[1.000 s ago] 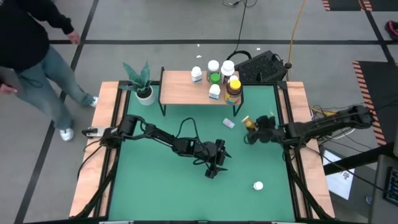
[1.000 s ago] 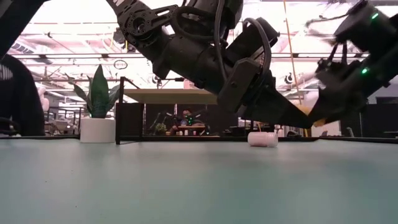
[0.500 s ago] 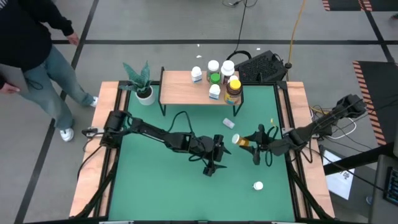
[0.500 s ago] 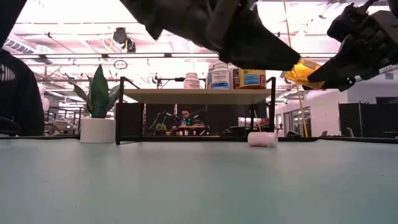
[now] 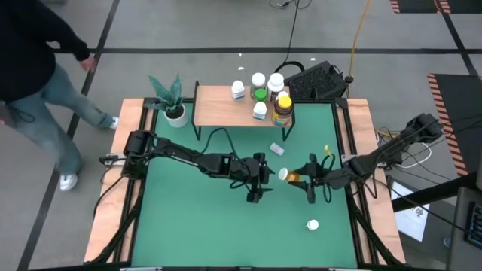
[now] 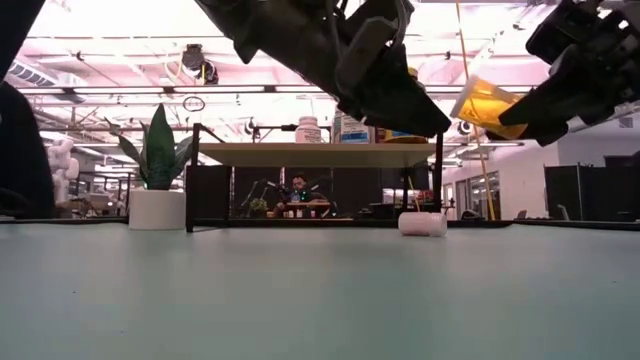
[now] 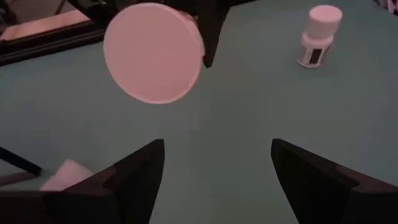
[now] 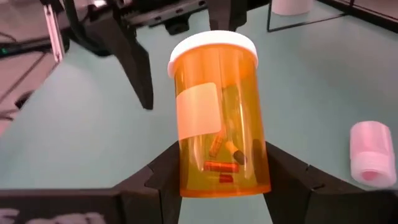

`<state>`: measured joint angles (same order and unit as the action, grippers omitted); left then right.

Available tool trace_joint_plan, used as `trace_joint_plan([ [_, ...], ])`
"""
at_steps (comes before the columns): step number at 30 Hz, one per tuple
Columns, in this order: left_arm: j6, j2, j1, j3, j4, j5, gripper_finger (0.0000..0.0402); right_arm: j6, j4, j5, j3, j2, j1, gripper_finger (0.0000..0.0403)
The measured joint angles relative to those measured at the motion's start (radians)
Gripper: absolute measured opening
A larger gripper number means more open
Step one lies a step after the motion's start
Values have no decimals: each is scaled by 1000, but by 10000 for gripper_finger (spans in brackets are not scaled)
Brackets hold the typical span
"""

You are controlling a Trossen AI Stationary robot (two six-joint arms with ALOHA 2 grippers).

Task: Pick and place medicine bottles onto shelf by color
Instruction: Put the orange pill bottle on the shelf

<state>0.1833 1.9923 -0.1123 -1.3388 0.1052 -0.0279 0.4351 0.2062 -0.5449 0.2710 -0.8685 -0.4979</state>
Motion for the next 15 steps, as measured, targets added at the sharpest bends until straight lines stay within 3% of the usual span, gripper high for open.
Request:
trace_joint_plan([
  [5, 26, -21, 5, 0, 2, 15, 296, -4, 13, 0, 0, -28, -15, 164],
  [15, 109, -41, -2, 20, 39, 160, 296, -110, 109, 1, 1, -55, -16, 164],
])
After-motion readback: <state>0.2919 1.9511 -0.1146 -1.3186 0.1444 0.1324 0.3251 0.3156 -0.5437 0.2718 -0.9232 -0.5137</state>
